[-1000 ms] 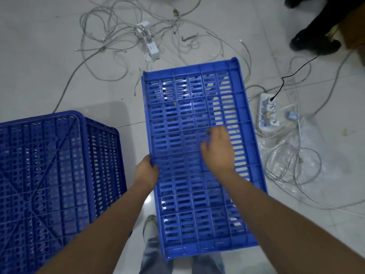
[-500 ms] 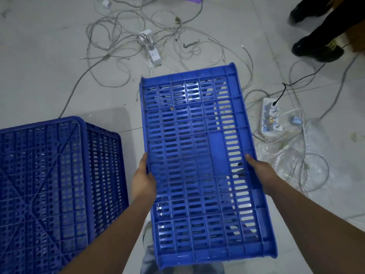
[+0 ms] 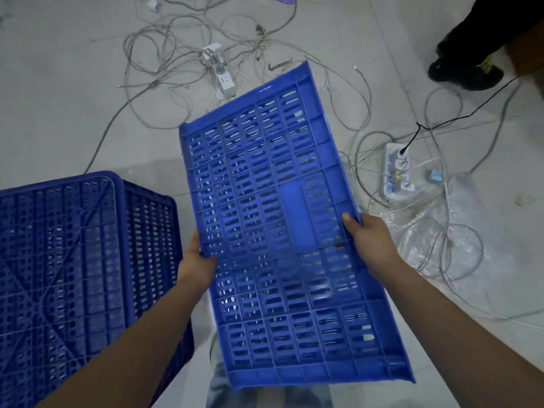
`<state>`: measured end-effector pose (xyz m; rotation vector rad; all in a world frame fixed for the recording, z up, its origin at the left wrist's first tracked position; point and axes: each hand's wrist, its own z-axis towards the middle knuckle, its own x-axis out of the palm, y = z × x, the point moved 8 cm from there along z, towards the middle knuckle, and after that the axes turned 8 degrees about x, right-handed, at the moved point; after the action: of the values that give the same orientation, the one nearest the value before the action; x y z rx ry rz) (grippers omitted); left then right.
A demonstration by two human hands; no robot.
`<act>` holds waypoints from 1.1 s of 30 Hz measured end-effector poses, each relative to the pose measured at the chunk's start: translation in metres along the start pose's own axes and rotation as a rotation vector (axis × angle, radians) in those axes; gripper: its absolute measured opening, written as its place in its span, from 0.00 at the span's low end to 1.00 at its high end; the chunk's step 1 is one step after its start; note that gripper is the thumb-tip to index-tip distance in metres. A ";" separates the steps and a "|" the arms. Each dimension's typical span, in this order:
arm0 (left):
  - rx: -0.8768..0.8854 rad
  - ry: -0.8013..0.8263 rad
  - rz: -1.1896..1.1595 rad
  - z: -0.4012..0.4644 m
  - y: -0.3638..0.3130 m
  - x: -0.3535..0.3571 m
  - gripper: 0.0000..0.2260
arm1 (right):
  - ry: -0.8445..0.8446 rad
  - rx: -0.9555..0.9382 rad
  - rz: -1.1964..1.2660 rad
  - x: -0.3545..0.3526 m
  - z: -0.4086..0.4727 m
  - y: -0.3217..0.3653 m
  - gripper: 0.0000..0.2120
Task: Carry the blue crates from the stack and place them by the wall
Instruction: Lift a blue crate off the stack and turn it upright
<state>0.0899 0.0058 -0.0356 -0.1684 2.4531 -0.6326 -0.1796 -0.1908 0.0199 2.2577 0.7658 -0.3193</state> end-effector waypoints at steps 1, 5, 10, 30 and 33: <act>-0.030 0.018 0.019 0.002 0.003 0.003 0.31 | -0.011 -0.024 -0.039 0.002 -0.003 0.006 0.20; -0.137 0.091 -0.090 0.001 -0.006 0.018 0.27 | -0.064 -0.105 -0.224 0.017 -0.021 0.029 0.24; -0.046 0.145 -0.400 -0.012 -0.052 0.043 0.24 | -0.091 -0.132 -0.365 0.063 -0.048 0.029 0.14; -0.109 0.076 -0.604 0.050 0.009 0.008 0.22 | 0.180 -0.093 -0.408 0.256 -0.054 -0.001 0.15; -0.029 0.039 -0.262 0.064 0.013 0.009 0.19 | 0.185 -0.098 -0.510 0.268 -0.045 -0.014 0.17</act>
<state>0.1202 -0.0112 -0.0920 -0.4990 2.5001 -0.7174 0.0244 -0.0357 -0.0713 1.9919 1.4255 -0.3021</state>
